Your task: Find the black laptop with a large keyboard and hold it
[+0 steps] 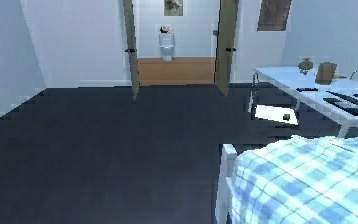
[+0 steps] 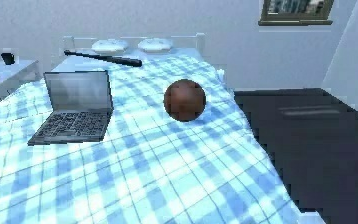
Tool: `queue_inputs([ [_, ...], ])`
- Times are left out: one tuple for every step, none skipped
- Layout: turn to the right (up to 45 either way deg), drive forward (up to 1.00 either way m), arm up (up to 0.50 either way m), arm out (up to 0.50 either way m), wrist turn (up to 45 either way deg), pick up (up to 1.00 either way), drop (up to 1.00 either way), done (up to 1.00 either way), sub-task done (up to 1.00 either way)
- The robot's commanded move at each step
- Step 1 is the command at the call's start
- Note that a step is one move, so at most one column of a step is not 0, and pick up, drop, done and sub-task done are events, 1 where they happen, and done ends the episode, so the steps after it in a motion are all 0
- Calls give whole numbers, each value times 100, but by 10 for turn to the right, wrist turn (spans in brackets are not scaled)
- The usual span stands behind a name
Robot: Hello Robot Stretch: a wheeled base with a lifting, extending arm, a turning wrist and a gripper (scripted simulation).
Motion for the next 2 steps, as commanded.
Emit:
queue_inputs([
  [0, 80, 0, 0, 0, 0, 0, 0, 0],
  [150, 0, 0, 0, 0, 0, 0, 0, 0],
])
